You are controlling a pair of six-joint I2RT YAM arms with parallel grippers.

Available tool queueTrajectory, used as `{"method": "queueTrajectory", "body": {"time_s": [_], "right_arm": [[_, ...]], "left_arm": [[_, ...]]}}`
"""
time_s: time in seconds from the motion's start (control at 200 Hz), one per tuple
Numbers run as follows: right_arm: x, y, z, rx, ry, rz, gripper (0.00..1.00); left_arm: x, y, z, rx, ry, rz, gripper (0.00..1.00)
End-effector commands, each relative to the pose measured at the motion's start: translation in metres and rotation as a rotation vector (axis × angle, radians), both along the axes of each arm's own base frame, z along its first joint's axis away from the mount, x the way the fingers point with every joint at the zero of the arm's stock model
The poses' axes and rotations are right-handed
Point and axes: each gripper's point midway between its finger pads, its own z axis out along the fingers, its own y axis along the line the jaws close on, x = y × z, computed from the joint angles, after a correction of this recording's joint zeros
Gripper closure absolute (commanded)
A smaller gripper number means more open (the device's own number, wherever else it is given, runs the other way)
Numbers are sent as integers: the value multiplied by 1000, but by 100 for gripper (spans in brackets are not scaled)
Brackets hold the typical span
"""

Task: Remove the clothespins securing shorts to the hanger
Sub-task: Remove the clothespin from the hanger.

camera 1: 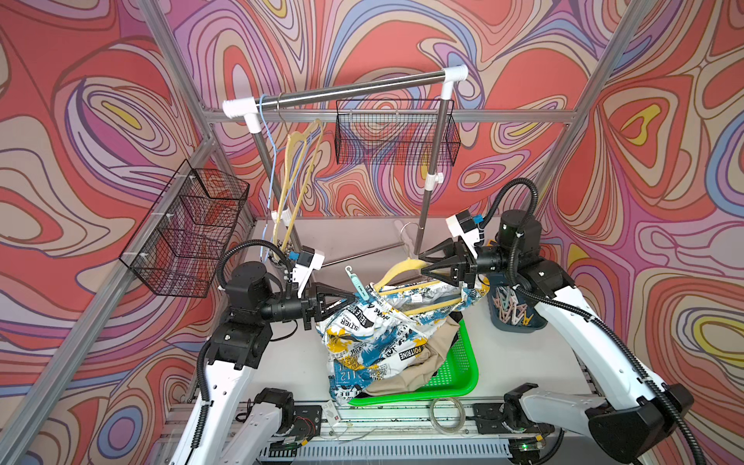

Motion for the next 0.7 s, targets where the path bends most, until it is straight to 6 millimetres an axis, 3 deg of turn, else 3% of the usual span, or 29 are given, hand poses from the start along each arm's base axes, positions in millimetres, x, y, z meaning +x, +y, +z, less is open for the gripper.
{"method": "queueTrajectory", "body": {"time_s": [0.0, 0.125, 0.275, 0.566, 0.691], "right_arm": [[-6, 5, 5, 7, -37, 48, 57], [-6, 12, 0, -11, -23, 63, 59], [-5, 19, -2, -19, -25, 70, 68], [-7, 19, 9, 2, -62, 58, 100], [-10, 18, 12, 15, -77, 67, 100]], "left_arm": [[-6, -2, 9, -17, -60, -35, 100], [-7, -2, 10, -18, -67, -34, 100], [-7, -2, 11, -18, -70, -31, 100], [-6, -2, 9, -17, -69, -29, 100], [-5, -1, 10, -15, -78, -22, 100]]}}
